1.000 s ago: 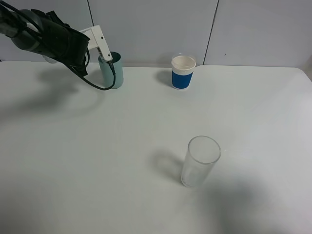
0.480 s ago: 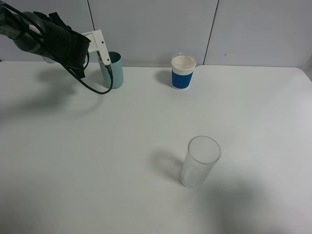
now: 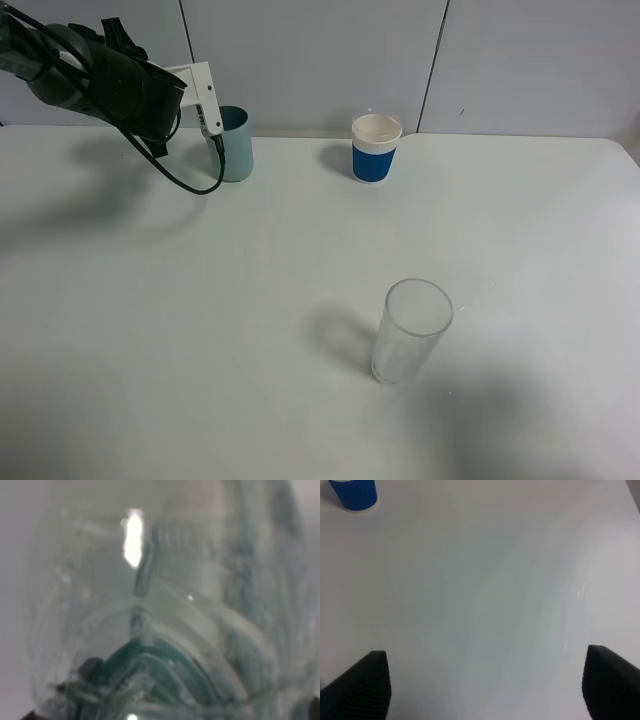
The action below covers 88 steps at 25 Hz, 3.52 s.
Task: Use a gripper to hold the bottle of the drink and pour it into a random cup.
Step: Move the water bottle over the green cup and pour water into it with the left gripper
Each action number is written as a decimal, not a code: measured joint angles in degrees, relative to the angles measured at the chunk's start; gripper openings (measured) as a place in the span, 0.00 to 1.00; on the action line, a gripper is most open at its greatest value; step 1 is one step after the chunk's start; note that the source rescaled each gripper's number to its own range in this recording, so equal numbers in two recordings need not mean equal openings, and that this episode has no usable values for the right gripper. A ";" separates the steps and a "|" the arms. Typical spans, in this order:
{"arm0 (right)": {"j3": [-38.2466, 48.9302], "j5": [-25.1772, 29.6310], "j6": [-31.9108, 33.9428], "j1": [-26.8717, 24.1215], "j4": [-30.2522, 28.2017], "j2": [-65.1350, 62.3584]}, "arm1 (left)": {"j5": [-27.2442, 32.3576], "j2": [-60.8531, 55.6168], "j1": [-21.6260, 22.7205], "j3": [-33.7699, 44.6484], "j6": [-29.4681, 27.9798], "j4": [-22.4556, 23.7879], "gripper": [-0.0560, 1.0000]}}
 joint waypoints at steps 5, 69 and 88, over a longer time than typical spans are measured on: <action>0.00 0.00 0.00 0.00 0.00 0.00 | -0.54 0.00 0.00 0.00 0.23 0.82 0.05; 0.00 0.00 0.00 0.00 0.00 0.00 | -3.00 0.00 1.53 0.00 2.35 8.52 0.05; 0.00 0.00 0.00 0.00 0.00 0.00 | -6.00 0.00 1.53 0.00 2.57 8.58 0.05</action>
